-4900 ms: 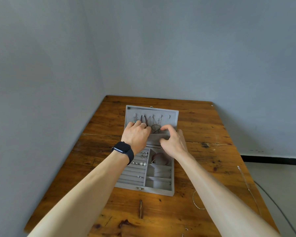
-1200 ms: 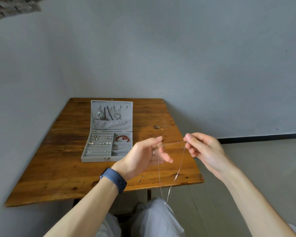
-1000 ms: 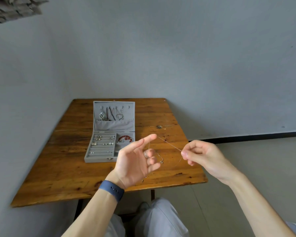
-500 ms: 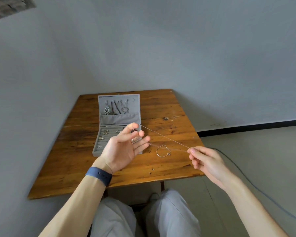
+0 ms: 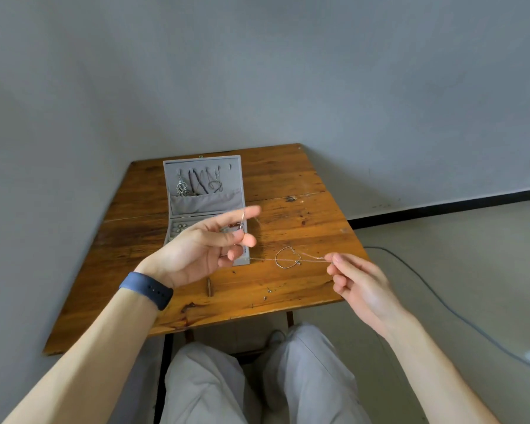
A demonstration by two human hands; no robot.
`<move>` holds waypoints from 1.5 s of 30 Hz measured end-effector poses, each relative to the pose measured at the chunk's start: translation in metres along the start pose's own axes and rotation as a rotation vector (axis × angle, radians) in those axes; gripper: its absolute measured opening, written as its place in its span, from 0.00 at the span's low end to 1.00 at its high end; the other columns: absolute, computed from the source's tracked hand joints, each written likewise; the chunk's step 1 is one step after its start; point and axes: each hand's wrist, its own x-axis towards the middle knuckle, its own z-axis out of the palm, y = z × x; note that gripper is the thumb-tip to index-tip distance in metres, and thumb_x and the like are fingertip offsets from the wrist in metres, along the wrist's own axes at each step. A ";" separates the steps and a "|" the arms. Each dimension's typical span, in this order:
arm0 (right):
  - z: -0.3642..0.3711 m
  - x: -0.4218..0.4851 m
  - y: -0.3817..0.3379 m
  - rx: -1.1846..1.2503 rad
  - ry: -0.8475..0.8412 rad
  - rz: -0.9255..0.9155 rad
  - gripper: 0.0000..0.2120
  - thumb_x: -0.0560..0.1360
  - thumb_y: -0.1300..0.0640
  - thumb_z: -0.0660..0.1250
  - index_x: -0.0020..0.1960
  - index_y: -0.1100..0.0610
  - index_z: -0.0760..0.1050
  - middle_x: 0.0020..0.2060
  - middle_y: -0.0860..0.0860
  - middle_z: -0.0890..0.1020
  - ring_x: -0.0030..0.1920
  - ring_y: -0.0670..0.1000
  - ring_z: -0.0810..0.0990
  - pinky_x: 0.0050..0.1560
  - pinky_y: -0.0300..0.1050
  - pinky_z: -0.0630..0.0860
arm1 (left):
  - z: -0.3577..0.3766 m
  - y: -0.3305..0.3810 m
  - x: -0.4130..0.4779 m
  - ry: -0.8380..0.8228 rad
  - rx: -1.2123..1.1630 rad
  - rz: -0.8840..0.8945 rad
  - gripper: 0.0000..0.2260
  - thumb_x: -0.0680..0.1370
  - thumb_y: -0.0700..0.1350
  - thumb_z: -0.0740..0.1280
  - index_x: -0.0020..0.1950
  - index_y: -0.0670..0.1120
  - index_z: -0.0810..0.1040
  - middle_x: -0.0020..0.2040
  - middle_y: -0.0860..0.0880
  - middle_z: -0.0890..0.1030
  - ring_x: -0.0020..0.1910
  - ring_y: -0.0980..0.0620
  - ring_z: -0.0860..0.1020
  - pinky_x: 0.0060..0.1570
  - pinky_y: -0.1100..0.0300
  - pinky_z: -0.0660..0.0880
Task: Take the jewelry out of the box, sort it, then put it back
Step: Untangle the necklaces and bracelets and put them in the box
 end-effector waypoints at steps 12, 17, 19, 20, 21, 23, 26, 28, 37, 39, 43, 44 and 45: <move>-0.014 0.005 0.005 0.044 0.052 -0.174 0.12 0.73 0.54 0.72 0.53 0.59 0.85 0.40 0.53 0.82 0.35 0.45 0.75 0.41 0.36 0.76 | -0.013 0.008 -0.004 0.169 0.004 -0.044 0.16 0.78 0.39 0.66 0.66 0.43 0.80 0.49 0.47 0.83 0.28 0.58 0.63 0.23 0.68 0.64; -0.018 0.003 0.006 -0.294 -0.035 -0.173 0.11 0.76 0.53 0.69 0.56 0.51 0.85 0.45 0.53 0.85 0.42 0.47 0.79 0.45 0.39 0.78 | -0.020 0.007 0.005 0.412 0.409 -0.022 0.10 0.79 0.42 0.69 0.60 0.45 0.82 0.52 0.43 0.86 0.34 0.55 0.78 0.32 0.66 0.75; -0.021 0.004 0.006 -0.408 -0.050 -0.154 0.09 0.79 0.54 0.68 0.56 0.49 0.85 0.47 0.54 0.86 0.44 0.48 0.80 0.48 0.41 0.78 | -0.021 0.009 0.011 0.462 0.638 -0.030 0.07 0.80 0.41 0.68 0.57 0.48 0.82 0.48 0.48 0.87 0.34 0.55 0.81 0.32 0.67 0.76; -0.022 0.004 0.005 -0.424 -0.062 -0.143 0.09 0.80 0.55 0.67 0.56 0.48 0.84 0.48 0.54 0.86 0.45 0.48 0.81 0.49 0.42 0.78 | -0.022 0.011 0.014 0.471 0.721 -0.047 0.06 0.80 0.41 0.69 0.55 0.49 0.82 0.46 0.50 0.87 0.34 0.56 0.81 0.32 0.67 0.77; -0.023 0.004 0.005 -0.410 -0.077 -0.130 0.10 0.80 0.57 0.66 0.56 0.49 0.84 0.48 0.55 0.85 0.45 0.49 0.81 0.49 0.43 0.79 | -0.021 0.012 0.019 0.472 0.767 -0.067 0.05 0.79 0.42 0.69 0.54 0.49 0.83 0.44 0.51 0.87 0.34 0.56 0.82 0.32 0.67 0.77; -0.025 0.005 0.003 -0.325 -0.100 -0.102 0.11 0.81 0.61 0.65 0.57 0.51 0.84 0.49 0.56 0.85 0.46 0.50 0.81 0.49 0.43 0.79 | -0.020 0.016 0.027 0.467 0.785 -0.099 0.05 0.79 0.43 0.70 0.53 0.49 0.83 0.43 0.52 0.87 0.35 0.56 0.83 0.33 0.68 0.77; -0.030 0.007 -0.002 -0.223 -0.094 -0.060 0.12 0.80 0.64 0.64 0.56 0.56 0.85 0.48 0.57 0.85 0.45 0.51 0.81 0.48 0.43 0.80 | -0.018 0.022 0.040 0.467 0.708 -0.092 0.06 0.79 0.45 0.70 0.54 0.48 0.83 0.46 0.51 0.87 0.39 0.56 0.84 0.37 0.65 0.79; -0.035 0.009 -0.005 -0.174 -0.085 -0.038 0.11 0.78 0.63 0.66 0.56 0.57 0.84 0.47 0.57 0.84 0.45 0.52 0.81 0.48 0.43 0.80 | -0.018 0.024 0.049 0.462 0.648 -0.097 0.07 0.80 0.47 0.69 0.55 0.48 0.83 0.47 0.50 0.87 0.44 0.55 0.85 0.44 0.59 0.79; -0.071 0.052 -0.023 -0.282 0.182 -0.123 0.07 0.78 0.60 0.70 0.54 0.53 0.84 0.46 0.57 0.86 0.44 0.52 0.84 0.46 0.43 0.81 | -0.023 0.020 0.098 0.282 0.113 -0.145 0.19 0.71 0.42 0.74 0.61 0.44 0.82 0.55 0.42 0.85 0.50 0.49 0.85 0.50 0.60 0.80; -0.081 0.072 -0.031 -0.288 0.221 -0.118 0.06 0.77 0.58 0.71 0.53 0.54 0.84 0.46 0.56 0.86 0.44 0.52 0.84 0.47 0.43 0.81 | -0.022 0.018 0.114 0.246 0.060 -0.150 0.19 0.69 0.38 0.75 0.60 0.42 0.83 0.54 0.41 0.85 0.50 0.48 0.85 0.47 0.61 0.81; -0.102 0.117 -0.039 -0.371 0.257 -0.102 0.08 0.79 0.59 0.69 0.55 0.54 0.84 0.46 0.53 0.86 0.47 0.51 0.84 0.53 0.47 0.80 | -0.020 0.011 0.153 0.420 0.384 -0.115 0.08 0.75 0.36 0.73 0.54 0.43 0.84 0.47 0.44 0.87 0.44 0.50 0.86 0.41 0.63 0.81; -0.105 0.130 -0.039 -0.421 0.270 -0.107 0.08 0.79 0.60 0.68 0.56 0.53 0.83 0.46 0.52 0.86 0.48 0.50 0.84 0.53 0.46 0.80 | -0.022 0.007 0.166 0.497 0.549 -0.103 0.06 0.76 0.38 0.73 0.52 0.45 0.85 0.44 0.47 0.87 0.42 0.53 0.86 0.39 0.64 0.81; -0.107 0.143 -0.040 -0.471 0.288 -0.114 0.08 0.79 0.60 0.68 0.56 0.51 0.83 0.46 0.50 0.87 0.48 0.49 0.84 0.52 0.45 0.80 | -0.023 0.005 0.180 0.568 0.697 -0.087 0.04 0.77 0.40 0.73 0.51 0.47 0.85 0.42 0.50 0.87 0.40 0.54 0.85 0.38 0.65 0.81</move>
